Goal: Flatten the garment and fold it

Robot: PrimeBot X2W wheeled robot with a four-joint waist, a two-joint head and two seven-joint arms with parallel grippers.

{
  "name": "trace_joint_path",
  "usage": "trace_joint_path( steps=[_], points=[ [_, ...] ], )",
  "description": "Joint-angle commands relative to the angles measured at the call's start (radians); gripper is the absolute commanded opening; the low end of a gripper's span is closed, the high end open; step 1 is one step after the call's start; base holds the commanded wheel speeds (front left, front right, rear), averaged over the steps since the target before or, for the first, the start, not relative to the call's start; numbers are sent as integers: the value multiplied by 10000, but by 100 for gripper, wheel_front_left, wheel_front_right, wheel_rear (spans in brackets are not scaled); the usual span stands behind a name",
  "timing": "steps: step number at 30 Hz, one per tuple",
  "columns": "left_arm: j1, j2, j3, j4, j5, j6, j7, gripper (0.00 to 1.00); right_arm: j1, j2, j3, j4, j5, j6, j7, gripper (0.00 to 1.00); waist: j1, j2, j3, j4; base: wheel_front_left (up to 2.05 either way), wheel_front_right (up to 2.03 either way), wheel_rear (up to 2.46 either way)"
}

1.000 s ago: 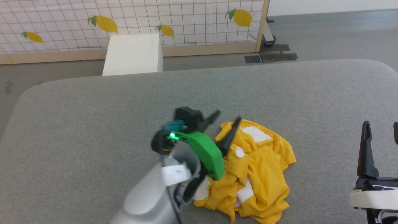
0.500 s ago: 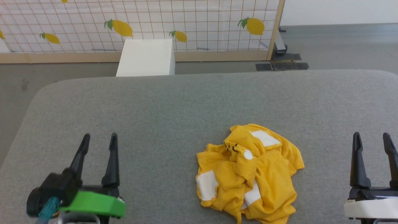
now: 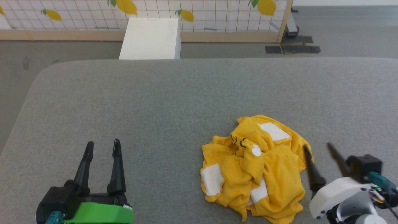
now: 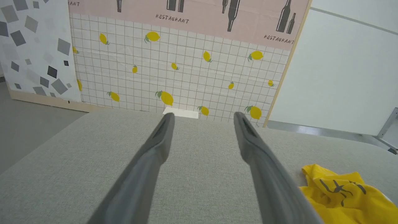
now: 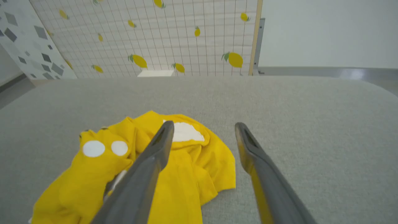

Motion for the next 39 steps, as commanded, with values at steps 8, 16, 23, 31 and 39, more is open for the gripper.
trace_joint_path(
  steps=[8,16,23,31,39],
  points=[
    [-422,-794,498,411,593,-792,-46,100,334,-725,526,648,398,-15,3079,100,0,0,657,553,0,0,0],
    [-494,-1221,934,676,981,-1275,-47,100,522,-599,795,1191,717,-15,3968,0,0,0,737,823,0,0,0],
    [-450,-1450,1239,834,1220,-1464,-47,100,44,-535,649,672,285,-15,3448,0,0,0,559,670,0,0,0],
    [-276,-1576,1512,929,1415,-1597,-47,100,-1132,-1215,-1136,-964,-186,-15,3262,0,0,0,293,273,0,0,0],
    [-212,-1622,1545,1066,1600,-1758,-47,100,71,-897,-4329,-585,-962,-15,3582,0,0,0,298,283,0,0,0]
  ],
)
